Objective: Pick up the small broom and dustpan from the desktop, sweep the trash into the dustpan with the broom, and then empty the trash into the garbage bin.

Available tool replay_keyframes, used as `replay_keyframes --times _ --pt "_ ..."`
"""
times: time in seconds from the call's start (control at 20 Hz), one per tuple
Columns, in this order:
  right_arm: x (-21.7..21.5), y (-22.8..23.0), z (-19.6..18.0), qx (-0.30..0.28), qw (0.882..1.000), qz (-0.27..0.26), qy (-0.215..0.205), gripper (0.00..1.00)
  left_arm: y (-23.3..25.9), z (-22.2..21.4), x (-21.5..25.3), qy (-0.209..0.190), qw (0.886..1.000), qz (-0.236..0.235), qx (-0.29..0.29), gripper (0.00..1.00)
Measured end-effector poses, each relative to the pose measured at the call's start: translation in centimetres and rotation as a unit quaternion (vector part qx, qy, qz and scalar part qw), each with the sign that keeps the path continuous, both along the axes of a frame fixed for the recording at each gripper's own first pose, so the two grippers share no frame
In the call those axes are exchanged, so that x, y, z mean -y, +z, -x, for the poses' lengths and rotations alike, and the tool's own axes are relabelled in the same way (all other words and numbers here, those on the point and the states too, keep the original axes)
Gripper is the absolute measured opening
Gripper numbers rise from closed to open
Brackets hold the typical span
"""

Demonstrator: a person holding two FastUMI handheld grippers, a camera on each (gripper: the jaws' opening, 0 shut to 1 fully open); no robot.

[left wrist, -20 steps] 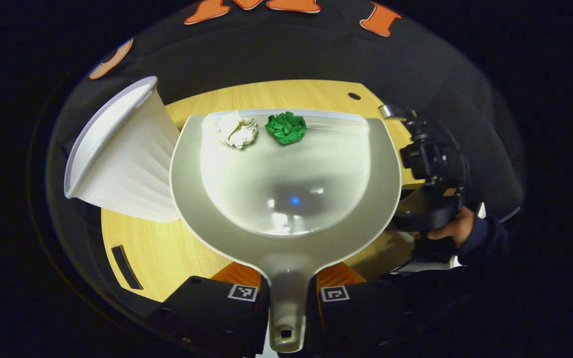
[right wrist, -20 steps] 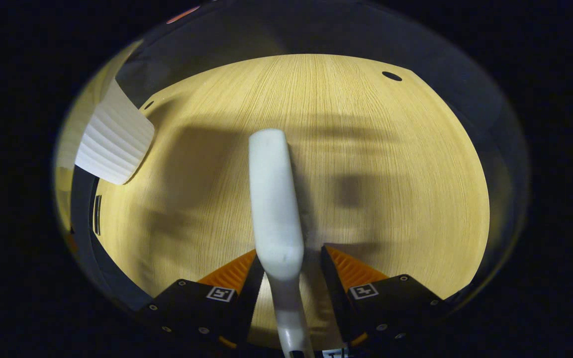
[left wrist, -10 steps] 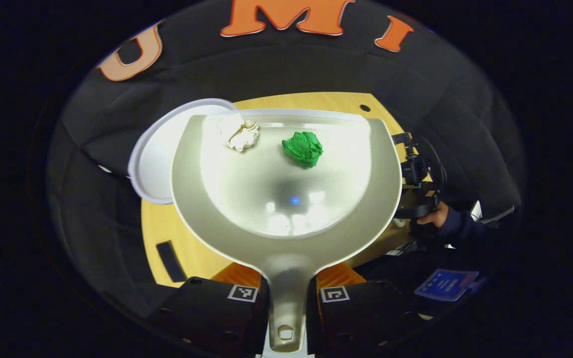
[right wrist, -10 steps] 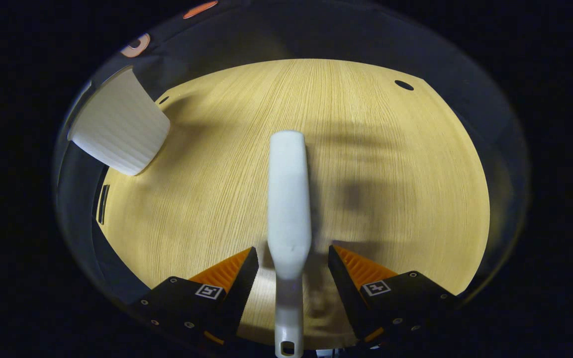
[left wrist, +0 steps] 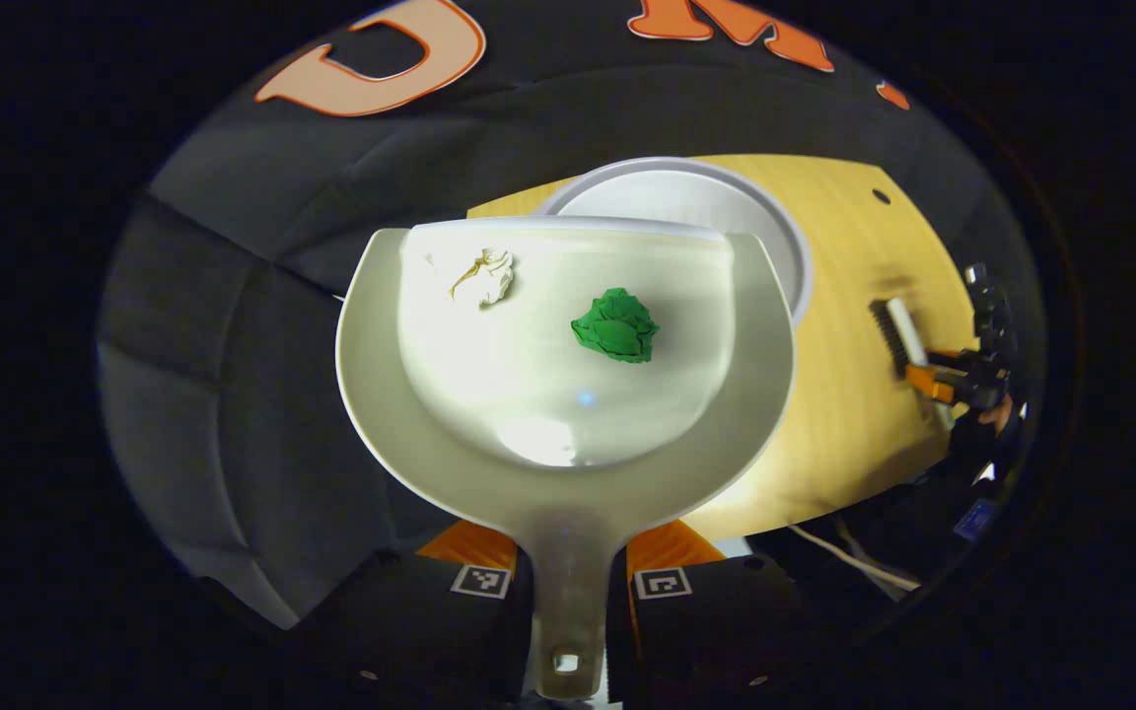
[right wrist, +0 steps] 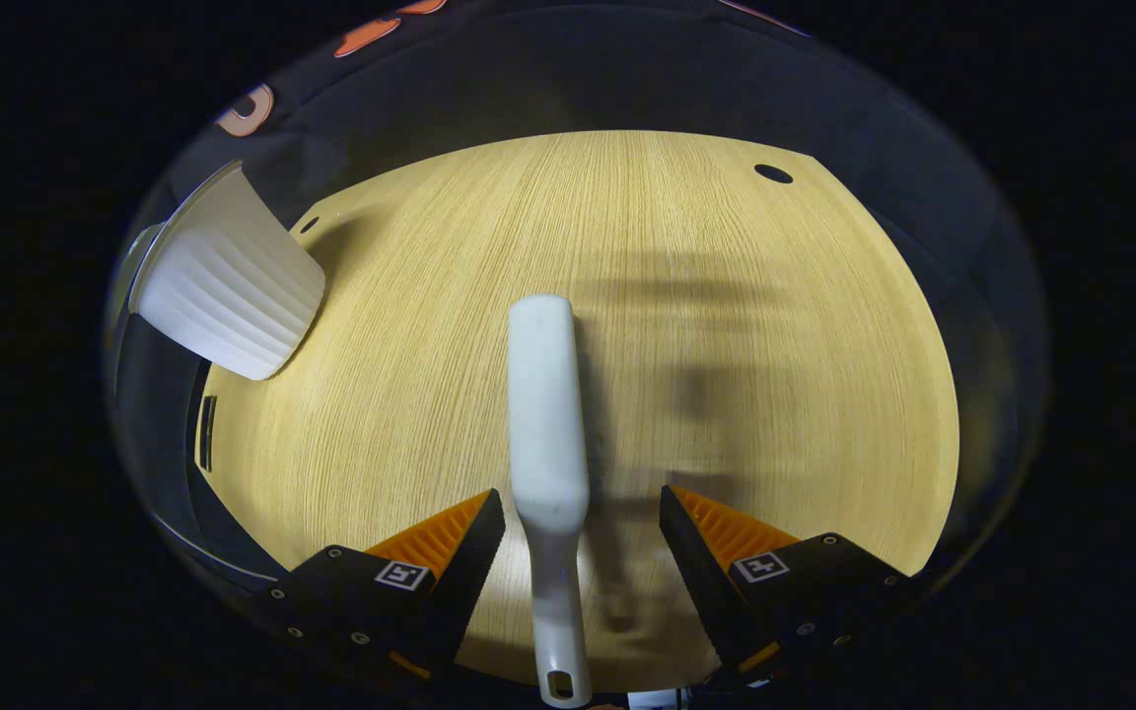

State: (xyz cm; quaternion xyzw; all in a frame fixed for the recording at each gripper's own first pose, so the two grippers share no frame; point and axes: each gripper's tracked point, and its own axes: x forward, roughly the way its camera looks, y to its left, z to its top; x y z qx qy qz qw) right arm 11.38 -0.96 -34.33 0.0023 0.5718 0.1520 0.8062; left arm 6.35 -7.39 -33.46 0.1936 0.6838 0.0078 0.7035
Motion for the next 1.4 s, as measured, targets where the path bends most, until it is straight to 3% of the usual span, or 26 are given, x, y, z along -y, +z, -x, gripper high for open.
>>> replay_keyframes --times 0.2,0.35,0.5,0.6,0.75,0.95,1.15,1.3,1.4 --pt "0.7 0.4 0.0 0.006 1.000 0.010 -0.001 0.96 0.0 -2.9 4.5 -0.111 0.989 -0.089 -0.046 0.31" --pt "1.0 0.6 0.1 0.008 1.000 0.011 -0.003 0.96 0.2 -5.1 8.1 -0.185 0.966 -0.167 -0.071 0.31" --pt "1.2 0.4 0.1 0.006 1.000 0.010 -0.007 0.96 -0.6 -4.8 9.4 -0.220 0.953 -0.196 -0.067 0.31" --pt "1.3 0.6 0.3 0.006 1.000 0.006 -0.010 0.96 -0.9 -4.7 10.2 -0.214 0.956 -0.194 -0.057 0.31" --pt "1.5 0.9 0.2 0.007 1.000 -0.002 -0.014 0.96 -1.2 -4.6 11.6 -0.170 0.974 -0.145 -0.027 0.31" --pt "1.5 1.4 0.3 0.001 1.000 -0.017 -0.023 0.96 -2.7 -5.0 18.4 -0.135 0.989 -0.031 0.060 0.31" --pt "0.4 1.7 1.7 -0.008 1.000 -0.027 -0.011 0.96 -4.7 -7.1 26.3 -0.080 0.985 0.097 0.120 0.31" --pt "-1.1 1.6 3.1 -0.022 0.999 -0.041 -0.002 0.96 -6.7 -5.0 33.9 -0.033 0.971 0.200 0.128 0.31" --pt "-2.0 1.3 4.3 -0.033 0.998 -0.049 0.008 0.96 -7.7 -4.5 37.1 -0.021 0.963 0.239 0.122 0.31"
